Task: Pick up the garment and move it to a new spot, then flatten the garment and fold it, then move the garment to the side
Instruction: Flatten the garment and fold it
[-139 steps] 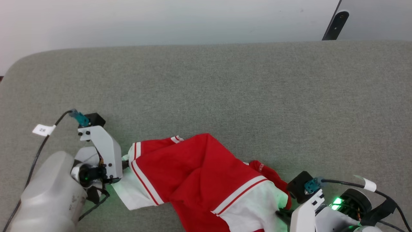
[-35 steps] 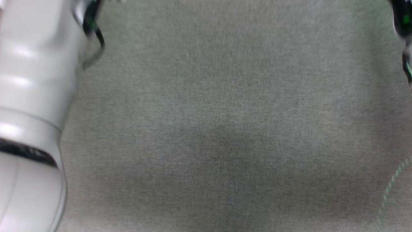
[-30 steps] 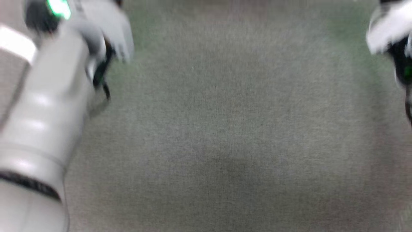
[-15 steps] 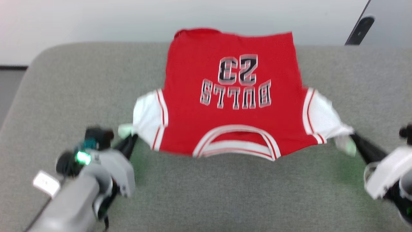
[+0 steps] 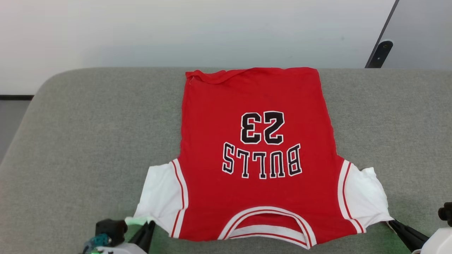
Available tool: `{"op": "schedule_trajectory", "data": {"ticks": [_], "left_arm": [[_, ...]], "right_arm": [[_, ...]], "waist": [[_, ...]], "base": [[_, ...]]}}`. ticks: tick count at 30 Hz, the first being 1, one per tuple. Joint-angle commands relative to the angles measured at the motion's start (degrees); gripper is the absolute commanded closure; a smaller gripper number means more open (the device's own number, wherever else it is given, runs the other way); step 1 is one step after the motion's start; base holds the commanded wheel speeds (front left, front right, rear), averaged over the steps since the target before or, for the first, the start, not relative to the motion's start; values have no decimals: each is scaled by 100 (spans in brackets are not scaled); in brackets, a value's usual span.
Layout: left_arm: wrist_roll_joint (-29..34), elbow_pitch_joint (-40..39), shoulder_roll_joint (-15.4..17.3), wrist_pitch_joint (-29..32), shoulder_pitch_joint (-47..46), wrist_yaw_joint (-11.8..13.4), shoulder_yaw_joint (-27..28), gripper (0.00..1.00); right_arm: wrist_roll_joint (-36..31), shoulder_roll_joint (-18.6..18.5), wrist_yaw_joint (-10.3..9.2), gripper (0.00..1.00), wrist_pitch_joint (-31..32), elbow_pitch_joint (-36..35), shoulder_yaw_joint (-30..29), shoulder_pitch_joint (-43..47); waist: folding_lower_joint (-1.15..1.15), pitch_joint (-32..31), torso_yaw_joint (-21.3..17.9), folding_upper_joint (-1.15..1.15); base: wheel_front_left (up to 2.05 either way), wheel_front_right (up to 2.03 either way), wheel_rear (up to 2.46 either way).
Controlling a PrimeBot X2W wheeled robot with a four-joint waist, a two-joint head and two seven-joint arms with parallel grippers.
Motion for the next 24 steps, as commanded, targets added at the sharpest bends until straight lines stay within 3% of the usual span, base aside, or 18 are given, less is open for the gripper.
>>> {"op": "schedule_trajectory", "data": {"ticks": [1, 6, 11, 24], "left_arm": [[-87, -59, 45, 34, 120, 71, 34, 100], [-78, -181, 69, 303, 174, 185, -101, 100], [-163, -138, 103, 495, 136, 128, -136, 100], [-311, -12, -34, 765, 58, 65, -204, 100]], "right_arm": [[-190, 48, -7, 100, 90, -49, -128, 77], [-663, 244, -7, 100, 648, -103, -252, 179], [-846, 506, -7, 100, 1182, -212, -399, 323], [-1557, 879, -7, 100, 1705, -47, -595, 21]], "waist": [[0, 26, -3, 0], [0, 73, 4, 0], [0, 119, 8, 0], [0, 241, -47, 0]], "base": [[0, 0, 0], [0, 0, 0], [0, 0, 0], [0, 0, 0]]}}
